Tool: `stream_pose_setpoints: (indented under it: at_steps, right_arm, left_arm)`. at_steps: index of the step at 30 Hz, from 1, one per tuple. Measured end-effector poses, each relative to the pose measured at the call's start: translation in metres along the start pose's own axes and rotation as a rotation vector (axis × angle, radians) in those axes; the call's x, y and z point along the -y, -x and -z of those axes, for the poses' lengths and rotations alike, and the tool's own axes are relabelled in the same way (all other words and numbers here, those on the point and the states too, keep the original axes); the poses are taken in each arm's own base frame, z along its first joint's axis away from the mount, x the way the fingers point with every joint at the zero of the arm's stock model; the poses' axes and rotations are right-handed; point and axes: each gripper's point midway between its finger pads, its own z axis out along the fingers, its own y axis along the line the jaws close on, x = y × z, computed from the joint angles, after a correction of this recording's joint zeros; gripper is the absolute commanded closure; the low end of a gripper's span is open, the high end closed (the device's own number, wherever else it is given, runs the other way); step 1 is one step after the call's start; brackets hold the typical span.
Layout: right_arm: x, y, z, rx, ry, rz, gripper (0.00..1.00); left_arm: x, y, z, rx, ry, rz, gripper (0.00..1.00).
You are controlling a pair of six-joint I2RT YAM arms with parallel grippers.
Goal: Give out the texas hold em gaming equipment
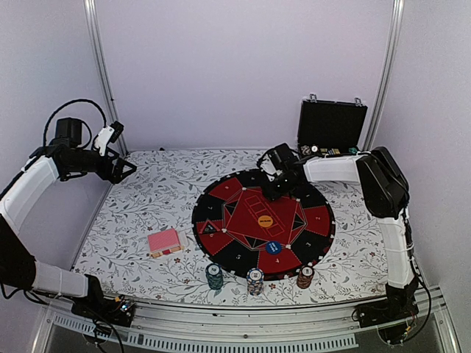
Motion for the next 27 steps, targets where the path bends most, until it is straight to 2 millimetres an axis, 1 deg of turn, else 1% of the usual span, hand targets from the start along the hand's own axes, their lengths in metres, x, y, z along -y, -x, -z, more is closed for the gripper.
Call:
stream_pose_setpoints:
  at_steps: [1, 3, 5, 7, 11, 13, 16, 18, 20, 23, 27]
  right_arm:
    - [-0.002, -0.001, 0.001, 0.000, 0.007, -0.001, 0.35]
    - [-0.011, -0.010, 0.008, -0.011, 0.027, 0.003, 0.32]
    - [-0.023, -0.021, 0.020, -0.023, 0.053, 0.010, 0.31]
    - [-0.041, -0.030, 0.037, -0.026, 0.086, 0.021, 0.29]
    - [-0.069, -0.038, 0.069, -0.004, 0.137, 0.026, 0.26]
    - [-0.082, -0.043, 0.078, 0.000, 0.160, 0.025, 0.25]
    - [-0.093, -0.057, 0.080, -0.020, 0.175, 0.023, 0.26]
    - [-0.094, -0.068, 0.077, -0.046, 0.171, 0.015, 0.26]
    - [-0.093, -0.075, 0.076, -0.059, 0.164, 0.008, 0.27]
    - [-0.091, -0.079, 0.074, -0.068, 0.151, -0.001, 0.30]
    - [-0.089, -0.077, 0.074, -0.058, 0.142, -0.004, 0.32]
  left_arm:
    - [0.000, 0.000, 0.000, 0.000, 0.000, -0.001, 0.00]
    - [0.000, 0.000, 0.000, 0.000, -0.001, -0.002, 0.00]
    - [0.000, 0.000, -0.001, -0.001, -0.002, -0.002, 0.00]
    - [0.000, -0.001, -0.001, -0.004, -0.003, -0.001, 0.00]
    - [0.000, -0.002, -0.002, -0.007, -0.006, 0.002, 0.00]
    - [0.001, -0.002, -0.002, -0.006, -0.009, 0.002, 0.00]
    - [0.001, -0.001, -0.002, -0.004, -0.012, 0.002, 0.00]
    - [0.001, -0.001, -0.002, -0.004, -0.013, 0.002, 0.00]
    - [0.002, -0.001, -0.002, -0.003, -0.013, 0.002, 0.00]
    - [0.002, -0.002, -0.002, -0.005, -0.015, 0.003, 0.00]
    - [0.002, -0.002, -0.002, -0.006, -0.017, 0.004, 0.00]
